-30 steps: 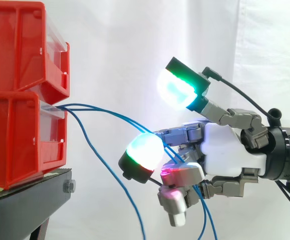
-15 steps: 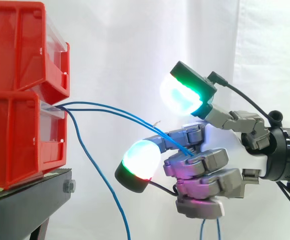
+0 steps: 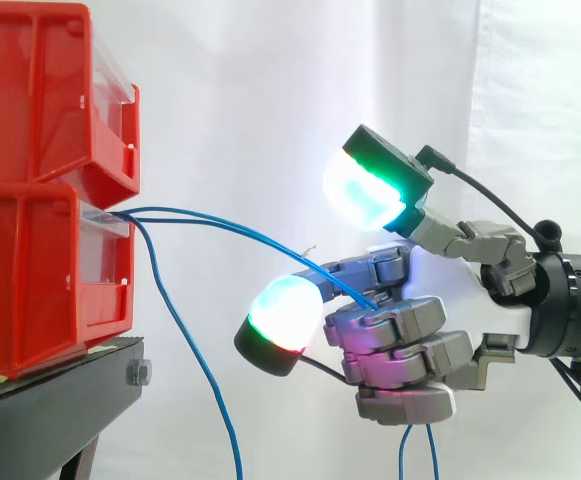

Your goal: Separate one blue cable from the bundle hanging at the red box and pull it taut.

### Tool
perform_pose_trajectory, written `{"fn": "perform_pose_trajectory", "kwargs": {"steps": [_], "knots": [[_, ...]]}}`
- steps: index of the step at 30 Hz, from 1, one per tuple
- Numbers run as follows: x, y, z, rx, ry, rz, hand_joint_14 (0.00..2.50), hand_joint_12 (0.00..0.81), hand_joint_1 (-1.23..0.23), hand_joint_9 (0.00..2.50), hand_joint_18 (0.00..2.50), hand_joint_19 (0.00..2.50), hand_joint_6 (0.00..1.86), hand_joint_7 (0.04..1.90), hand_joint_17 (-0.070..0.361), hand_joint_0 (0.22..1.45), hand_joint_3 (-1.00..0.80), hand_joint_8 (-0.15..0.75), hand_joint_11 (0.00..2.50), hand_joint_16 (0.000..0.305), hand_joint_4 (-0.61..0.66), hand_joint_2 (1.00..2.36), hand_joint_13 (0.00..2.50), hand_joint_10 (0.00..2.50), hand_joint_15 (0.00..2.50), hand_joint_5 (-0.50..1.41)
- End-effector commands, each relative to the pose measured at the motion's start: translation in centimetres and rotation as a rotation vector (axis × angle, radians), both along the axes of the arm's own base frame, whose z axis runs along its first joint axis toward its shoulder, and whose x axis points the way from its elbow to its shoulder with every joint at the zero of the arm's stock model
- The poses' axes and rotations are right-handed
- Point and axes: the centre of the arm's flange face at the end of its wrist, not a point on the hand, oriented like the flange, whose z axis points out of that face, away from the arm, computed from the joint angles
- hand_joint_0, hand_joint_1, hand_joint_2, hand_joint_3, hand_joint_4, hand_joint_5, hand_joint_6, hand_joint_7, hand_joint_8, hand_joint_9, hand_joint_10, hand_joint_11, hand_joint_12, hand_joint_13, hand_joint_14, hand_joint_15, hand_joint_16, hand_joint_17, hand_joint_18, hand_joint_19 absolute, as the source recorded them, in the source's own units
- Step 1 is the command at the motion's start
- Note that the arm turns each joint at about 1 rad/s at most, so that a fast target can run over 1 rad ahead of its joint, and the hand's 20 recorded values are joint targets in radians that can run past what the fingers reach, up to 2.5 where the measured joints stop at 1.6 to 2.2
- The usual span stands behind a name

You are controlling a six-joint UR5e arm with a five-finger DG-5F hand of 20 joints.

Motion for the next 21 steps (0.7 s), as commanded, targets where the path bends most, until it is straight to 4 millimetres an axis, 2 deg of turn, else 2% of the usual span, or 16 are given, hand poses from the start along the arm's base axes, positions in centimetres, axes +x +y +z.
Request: {"fn": "perform_pose_trajectory", "kwargs": {"steps": [1, 6, 12, 16, 21], "knots": [[-0.3, -1.3, 0.4, 0.002, 0.000, -0.012, 2.50, 0.427, -0.51, 0.48, 1.12, 1.56, 0.80, 0.82, 0.116, 0.44, -0.50, 0.398, 1.19, 0.052, 0.23, 1.00, 0.72, 2.50, 0.96, -0.18], [-0.5, -2.3, 0.3, 0.002, 0.001, -0.025, 2.50, 0.433, -0.52, 0.45, 1.07, 1.36, 0.80, 0.83, 0.121, 0.45, -0.50, 0.401, 1.27, 0.054, 0.23, 1.00, 0.70, 2.50, 1.01, -0.17], [-0.5, -2.5, 0.2, -0.006, 0.001, -0.031, 2.50, 0.436, -0.54, 0.43, 1.06, 1.17, 0.81, 0.82, 0.126, 0.45, -0.50, 0.396, 1.36, 0.056, 0.23, 1.00, 0.71, 2.50, 1.07, -0.18], [-0.6, -2.8, 0.2, -0.004, 0.003, -0.032, 2.50, 0.408, -0.66, 0.41, 1.04, 1.40, 0.83, 0.86, 0.106, 0.54, -0.50, 0.359, 1.64, 0.047, 0.12, 1.00, 0.70, 2.50, 1.20, -0.18], [-0.7, -3.1, 0.2, -0.008, 0.003, -0.037, 2.50, 0.411, -0.68, 0.39, 1.03, 1.39, 0.84, 0.84, 0.106, 0.54, -0.50, 0.361, 1.71, 0.047, 0.13, 1.00, 0.71, 2.50, 1.24, -0.19]]}}
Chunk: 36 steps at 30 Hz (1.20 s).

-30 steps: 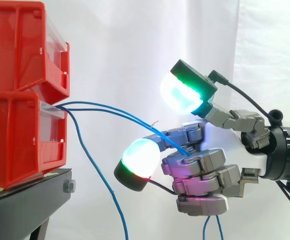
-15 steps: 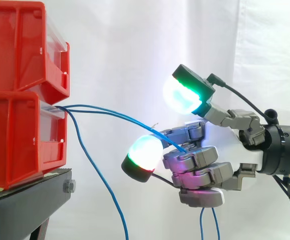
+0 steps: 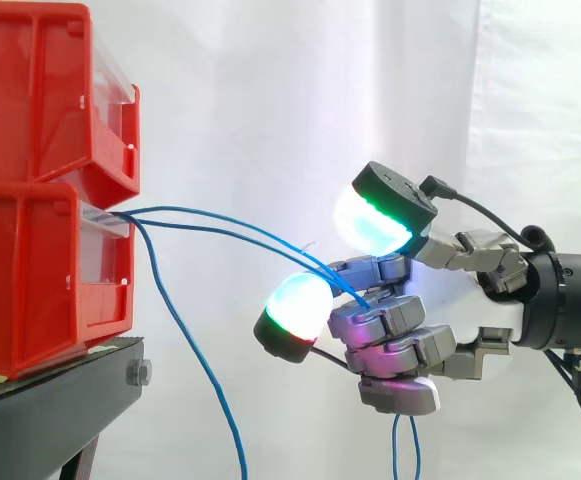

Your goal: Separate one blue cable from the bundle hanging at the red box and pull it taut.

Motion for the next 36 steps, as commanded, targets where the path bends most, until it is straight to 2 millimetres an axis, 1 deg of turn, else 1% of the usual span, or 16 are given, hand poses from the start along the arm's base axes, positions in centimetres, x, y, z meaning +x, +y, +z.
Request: {"fn": "perform_pose_trajectory", "kwargs": {"steps": [1, 8, 10, 13, 15, 19, 21, 23, 25, 26, 27, 28, 30, 31, 32, 36], "knots": [[-0.1, -0.4, 0.0, -0.002, 0.000, -0.006, 2.50, 0.412, -0.68, 0.38, 1.03, 1.39, 0.84, 0.84, 0.105, 0.54, -0.50, 0.359, 1.66, 0.047, 0.13, 1.00, 0.71, 2.50, 1.24, -0.19], [-0.4, -1.2, -0.3, -0.003, 0.003, -0.015, 2.50, 0.415, -0.67, 0.39, 1.05, 1.35, 0.84, 0.84, 0.107, 0.53, -0.50, 0.361, 1.65, 0.048, 0.14, 1.00, 0.75, 2.50, 1.26, -0.19], [-0.6, -1.2, -0.6, -0.003, 0.009, -0.016, 2.50, 0.414, -0.66, 0.40, 1.06, 1.32, 0.84, 0.84, 0.107, 0.53, -0.50, 0.362, 1.67, 0.048, 0.14, 1.00, 0.76, 2.50, 1.27, -0.19], [-1.1, -1.6, -1.4, 0.001, 0.020, -0.024, 2.50, 0.418, -0.70, 0.42, 1.11, 1.36, 0.84, 0.81, 0.105, 0.55, -0.50, 0.356, 1.75, 0.047, 0.16, 1.00, 0.80, 2.50, 1.28, -0.19], [-1.2, -1.7, -1.5, 0.001, 0.017, -0.025, 2.50, 0.416, -0.71, 0.44, 1.14, 1.37, 0.84, 0.80, 0.107, 0.55, -0.50, 0.360, 1.81, 0.048, 0.16, 1.00, 0.86, 2.50, 1.30, -0.19], [-1.2, -2.0, -1.8, -0.003, -0.010, -0.032, 2.50, 0.450, -0.71, 0.48, 1.20, 1.22, 0.83, 0.81, 0.125, 0.54, -0.50, 0.377, 1.86, 0.056, 0.16, 1.00, 0.97, 2.50, 1.32, -0.19], [-1.3, -2.0, -2.0, -0.003, -0.012, -0.032, 2.50, 0.472, -0.70, 0.50, 1.28, 1.12, 0.83, 0.81, 0.141, 0.53, -0.50, 0.383, 1.88, 0.063, 0.16, 1.00, 1.06, 2.50, 1.33, -0.20], [-1.3, -2.0, -2.1, -0.005, -0.009, -0.032, 2.50, 0.474, -0.70, 0.51, 1.31, 1.10, 0.83, 0.80, 0.143, 0.53, -0.50, 0.390, 1.91, 0.063, 0.16, 1.00, 1.09, 2.50, 1.32, -0.20], [-1.4, -2.0, -2.2, -0.005, -0.007, -0.032, 2.50, 0.507, -0.68, 0.57, 1.41, 1.14, 0.83, 0.79, 0.152, 0.52, -0.50, 0.401, 1.94, 0.067, 0.18, 1.00, 1.21, 2.50, 1.30, -0.20], [-1.4, -2.0, -2.2, -0.005, -0.006, -0.033, 2.50, 0.514, -0.68, 0.60, 1.49, 1.07, 0.83, 0.79, 0.161, 0.52, -0.50, 0.409, 1.97, 0.071, 0.19, 1.00, 1.25, 2.50, 1.31, -0.20], [-1.4, -2.0, -2.2, -0.005, -0.006, -0.033, 2.50, 0.527, -0.67, 0.61, 1.49, 1.08, 0.83, 0.79, 0.158, 0.52, -0.50, 0.411, 1.99, 0.070, 0.19, 1.00, 1.27, 2.50, 1.31, -0.20], [-1.3, -2.1, -2.9, -0.004, 0.000, -0.039, 2.50, 0.536, -0.66, 0.63, 1.55, 1.07, 0.83, 0.80, 0.163, 0.52, -0.50, 0.419, 2.02, 0.072, 0.20, 1.00, 1.31, 2.50, 1.32, -0.20], [-1.3, -2.1, -2.9, 0.000, -0.003, -0.044, 2.50, 0.548, -0.65, 0.69, 1.63, 1.06, 0.82, 0.80, 0.164, 0.52, -0.50, 0.426, 2.06, 0.073, 0.20, 1.00, 1.37, 2.50, 1.33, -0.19], [-1.1, -2.2, -3.7, 0.003, -0.004, -0.047, 2.50, 0.562, -0.63, 0.74, 1.68, 1.08, 0.81, 0.80, 0.164, 0.52, -0.50, 0.428, 2.12, 0.073, 0.22, 1.00, 1.44, 2.50, 1.31, -0.19], [-1.0, -2.2, -3.5, 0.004, -0.021, -0.046, 2.50, 0.562, -0.57, 0.78, 1.73, 1.08, 0.81, 0.81, 0.159, 0.54, -0.50, 0.426, 2.16, 0.071, 0.21, 1.00, 1.47, 2.50, 1.33, -0.18], [-0.8, -2.2, -3.3, 0.004, -0.035, -0.045, 2.50, 0.566, -0.50, 0.85, 1.82, 1.14, 0.79, 0.82, 0.152, 0.56, -0.50, 0.434, 2.23, 0.067, 0.22, 1.00, 1.56, 2.50, 1.34, -0.18]]}}
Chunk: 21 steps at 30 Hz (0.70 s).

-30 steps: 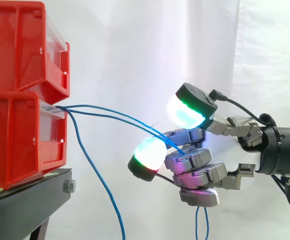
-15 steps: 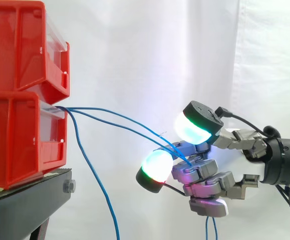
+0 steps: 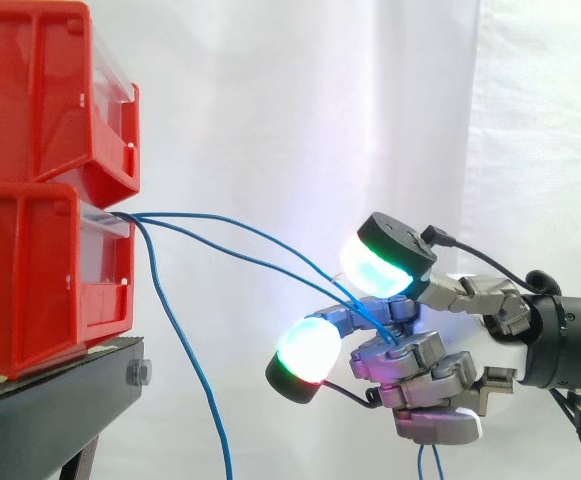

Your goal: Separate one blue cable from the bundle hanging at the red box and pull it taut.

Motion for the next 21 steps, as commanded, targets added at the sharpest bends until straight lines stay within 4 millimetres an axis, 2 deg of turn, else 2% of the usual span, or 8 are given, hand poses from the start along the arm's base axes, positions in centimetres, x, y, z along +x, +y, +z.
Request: {"fn": "perform_pose_trajectory", "kwargs": {"steps": [1, 6, 7, 13, 14, 19, 21], "knots": [[0.2, 0.0, 0.1, 0.001, -0.016, 0.002, 2.50, 0.566, -0.49, 0.89, 1.87, 1.14, 0.79, 0.83, 0.153, 0.56, -0.50, 0.435, 2.26, 0.068, 0.23, 1.00, 1.58, 2.50, 1.33, -0.18], [0.3, 0.5, 0.1, 0.001, -0.016, 0.007, 2.50, 0.563, -0.46, 0.96, 1.91, 1.15, 0.78, 0.86, 0.145, 0.59, -0.50, 0.440, 2.34, 0.064, 0.21, 1.00, 1.64, 2.50, 1.36, -0.17], [0.3, 0.5, 0.1, 0.001, -0.018, 0.007, 2.50, 0.566, -0.45, 0.98, 1.93, 1.15, 0.77, 0.87, 0.146, 0.59, -0.50, 0.439, 2.35, 0.195, 0.21, 1.00, 1.64, 2.50, 1.36, -0.17], [0.6, 0.7, 0.6, 0.000, -0.030, 0.011, 2.50, 0.561, -0.49, 0.99, 1.92, 1.18, 0.77, 0.88, 0.143, 0.62, -0.50, 0.433, 2.40, 0.191, 0.21, 1.00, 1.65, 2.50, 1.36, -0.17], [0.7, 0.7, 0.7, 0.000, -0.031, 0.011, 2.50, 0.562, -0.50, 0.99, 1.92, 1.18, 0.77, 0.88, 0.142, 0.62, -0.50, 0.431, 2.40, 0.063, 0.21, 1.00, 1.65, 2.50, 1.38, -0.17], [0.8, 0.7, 1.2, 0.004, -0.038, 0.013, 2.50, 0.559, -0.56, 0.99, 1.90, 1.19, 0.78, 0.89, 0.142, 0.63, -0.42, 0.426, 2.43, 0.063, 0.19, 1.01, 1.64, 2.50, 1.37, -0.17], [0.8, 0.8, 2.1, 0.000, -0.050, 0.016, 2.50, 0.556, -0.58, 0.98, 1.89, 1.20, 0.78, 0.90, 0.143, 0.63, -0.40, 0.427, 2.43, 0.063, 0.19, 1.01, 1.63, 2.50, 1.38, -0.17]]}}
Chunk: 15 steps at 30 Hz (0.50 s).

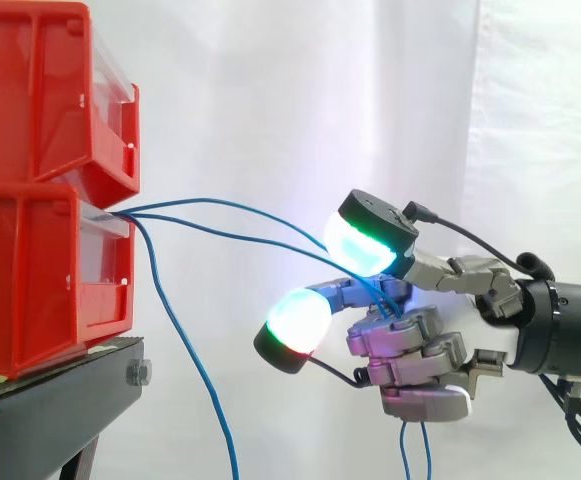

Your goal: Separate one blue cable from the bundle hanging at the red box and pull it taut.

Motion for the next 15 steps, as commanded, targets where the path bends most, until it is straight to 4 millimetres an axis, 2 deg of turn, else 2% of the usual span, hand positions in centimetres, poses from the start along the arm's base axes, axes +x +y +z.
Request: {"fn": "perform_pose_trajectory", "kwargs": {"steps": [1, 5, 15], "knots": [[-0.1, 0.1, 1.2, -0.002, -0.012, 0.004, 2.50, 0.554, -0.59, 0.97, 1.89, 1.20, 0.78, 0.91, 0.143, 0.63, -0.38, 0.425, 2.43, 0.064, 0.18, 1.01, 1.61, 2.50, 1.39, -0.17], [-0.5, 0.2, 2.6, -0.015, -0.004, 0.009, 2.50, 0.531, -0.68, 0.94, 1.85, 1.23, 0.82, 0.89, 0.142, 0.63, -0.32, 0.414, 2.47, 0.063, 0.18, 1.01, 1.57, 2.50, 1.38, -0.18], [-2.1, 0.9, 4.9, -0.082, 0.095, 0.019, 2.50, 0.510, -0.73, 0.92, 1.81, 1.25, 0.85, 0.86, 0.139, 0.64, -0.31, 0.409, 2.50, 0.062, 0.17, 1.01, 1.52, 2.50, 1.38, -0.19]]}}
